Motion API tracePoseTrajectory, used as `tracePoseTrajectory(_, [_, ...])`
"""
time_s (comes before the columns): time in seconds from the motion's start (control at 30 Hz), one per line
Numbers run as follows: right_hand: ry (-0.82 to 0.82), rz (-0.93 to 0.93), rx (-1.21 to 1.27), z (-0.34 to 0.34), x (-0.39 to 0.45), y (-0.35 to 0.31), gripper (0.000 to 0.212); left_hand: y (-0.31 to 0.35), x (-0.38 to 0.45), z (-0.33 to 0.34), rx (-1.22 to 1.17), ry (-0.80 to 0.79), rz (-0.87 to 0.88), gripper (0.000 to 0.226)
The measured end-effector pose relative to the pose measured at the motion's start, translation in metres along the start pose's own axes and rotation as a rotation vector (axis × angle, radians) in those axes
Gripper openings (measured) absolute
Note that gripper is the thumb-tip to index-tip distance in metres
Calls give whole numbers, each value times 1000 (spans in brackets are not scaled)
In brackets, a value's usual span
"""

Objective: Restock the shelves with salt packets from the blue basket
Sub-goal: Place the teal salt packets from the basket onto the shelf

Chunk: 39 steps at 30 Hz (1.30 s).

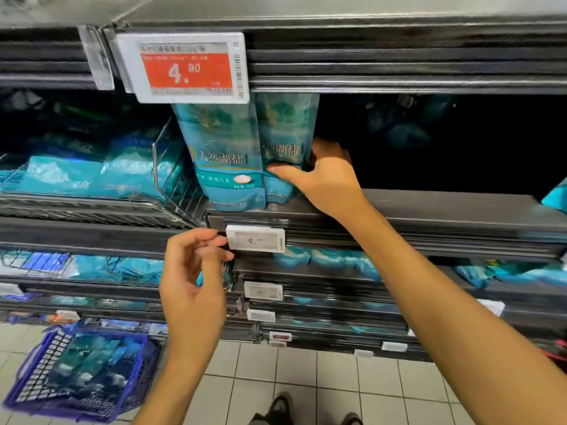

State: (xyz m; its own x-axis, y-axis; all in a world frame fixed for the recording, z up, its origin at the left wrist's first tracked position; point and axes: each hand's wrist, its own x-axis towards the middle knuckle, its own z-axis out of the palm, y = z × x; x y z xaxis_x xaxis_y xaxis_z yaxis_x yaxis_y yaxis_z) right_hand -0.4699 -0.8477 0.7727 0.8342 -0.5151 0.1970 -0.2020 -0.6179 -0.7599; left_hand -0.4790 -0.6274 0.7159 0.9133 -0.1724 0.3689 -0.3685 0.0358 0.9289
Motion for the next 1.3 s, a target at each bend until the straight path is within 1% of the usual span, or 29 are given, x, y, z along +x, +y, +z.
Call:
tracePoseTrajectory(0.07, [4, 35, -27, -1, -3, 0, 42, -1, 3, -1, -9, -5, -8, 14])
tracePoseTrajectory(0.1, [18, 41, -26, -3, -7, 1, 44, -1, 4, -2, -13, -8, -12, 14])
tracePoseTrajectory(0.17, [80, -1, -6, -7, -23, 6, 33, -4, 7, -4, -35, -13, -26, 15])
tracePoseTrajectory(0.23, [195, -78, 7, -10, -46, 11, 36, -8, 7, -8, -46, -27, -33, 15])
tracePoseTrajectory(0.3, [287, -173, 156, -11, -74, 13, 29, -15, 5, -15, -38, -48, -33, 17])
tracePoseTrajectory(0.33, [301, -211, 235, -10, -89, 14, 24, -19, 2, -19, -33, -54, -43, 19])
tracePoseTrajectory(0.37, [280, -221, 300, -6, -104, 16, 18, -23, -1, -22, -29, -58, -64, 20])
tracePoseTrajectory(0.43, [123, -164, 413, 9, -133, 22, 7, -35, -14, -30, -24, -55, -134, 14])
tracePoseTrajectory(0.47, [34, -110, 454, 19, -147, 27, 6, -42, -22, -34, -22, -51, -171, 12])
tracePoseTrajectory(0.57, [-196, 112, 459, 54, -185, 46, 16, -60, -57, -51, 31, -62, -274, 14])
tracePoseTrajectory(0.63, [-342, 220, 439, 74, -207, 62, 23, -72, -90, -65, 68, -46, -347, 16])
tracePoseTrajectory(0.73, [-511, 270, 431, 92, -235, 87, 21, -88, -144, -83, 117, 51, -508, 22])
tracePoseTrajectory(0.87, [-743, 322, 349, 114, -264, 120, 20, -98, -217, -104, 179, 244, -708, 18])
tracePoseTrajectory(0.93, [-871, 325, 276, 127, -275, 133, 19, -97, -252, -113, 194, 366, -778, 16])
tracePoseTrajectory(1.07, [-1039, 267, 223, 157, -286, 131, 12, -93, -312, -131, 207, 613, -868, 16])
tracePoseTrajectory(1.17, [-1151, 190, 189, 186, -287, 110, 14, -86, -351, -141, 257, 732, -923, 20])
tracePoseTrajectory(1.23, [-1217, 145, 161, 206, -288, 90, 14, -82, -375, -145, 286, 825, -936, 28])
tracePoseTrajectory(1.3, [-1267, 85, 155, 227, -290, 68, 13, -79, -396, -151, 282, 946, -966, 26])
